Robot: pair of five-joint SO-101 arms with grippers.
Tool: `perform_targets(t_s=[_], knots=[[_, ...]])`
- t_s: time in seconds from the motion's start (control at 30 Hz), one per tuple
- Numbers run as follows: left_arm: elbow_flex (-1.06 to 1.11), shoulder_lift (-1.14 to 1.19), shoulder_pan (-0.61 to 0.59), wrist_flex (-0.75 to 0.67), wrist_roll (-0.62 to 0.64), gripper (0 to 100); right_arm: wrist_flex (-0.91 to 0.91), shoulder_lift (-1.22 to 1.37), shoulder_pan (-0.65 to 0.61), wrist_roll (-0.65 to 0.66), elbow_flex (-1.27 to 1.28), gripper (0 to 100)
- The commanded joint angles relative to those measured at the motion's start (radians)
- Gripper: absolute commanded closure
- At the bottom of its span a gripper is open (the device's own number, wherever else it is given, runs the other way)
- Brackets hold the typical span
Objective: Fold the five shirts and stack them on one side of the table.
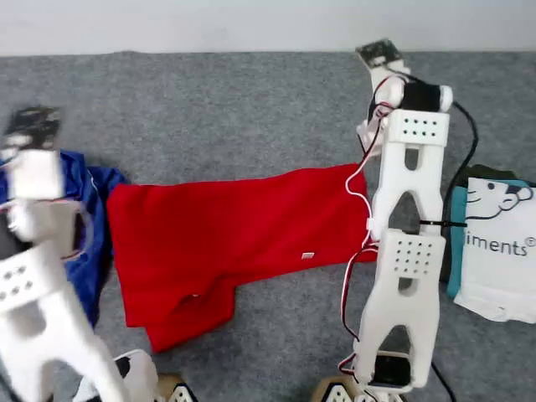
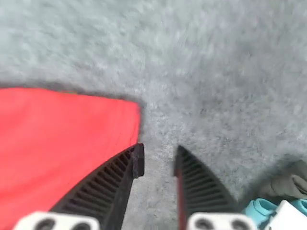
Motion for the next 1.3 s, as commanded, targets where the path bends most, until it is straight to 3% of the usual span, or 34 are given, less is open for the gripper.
perform_targets(t_s=[0.0, 0.17, 0.43, 0.57, 0.7, 0.97, 1.27], knots=[[-0.002, -0.061, -0.224, 0.015, -0.080, 100, 0.045, -0.219, -0.071, 0.057, 0.198, 98.0], [-0.001, -0.066, -0.439, 0.012, -0.172, 100, 0.041, -0.430, -0.226, 0.081, 0.565, 98.9], [0.051, -0.064, -0.595, -0.020, -0.342, 100, 0.042, -0.587, -0.565, 0.017, 0.789, 98.3], [0.165, -0.064, -0.683, -0.097, -0.396, 100, 0.042, -0.598, -0.725, -0.011, 0.867, 87.6], [0.220, -0.068, -0.706, -0.114, -0.405, 100, 0.041, -0.591, -0.832, -0.020, 0.882, 78.6], [0.222, -0.066, -0.698, -0.112, -0.404, 100, 0.039, -0.588, -1.041, 0.015, 0.882, 78.6], [0.223, -0.072, -0.698, -0.107, -0.400, 100, -0.001, -0.524, -1.147, -0.023, 0.881, 78.6]])
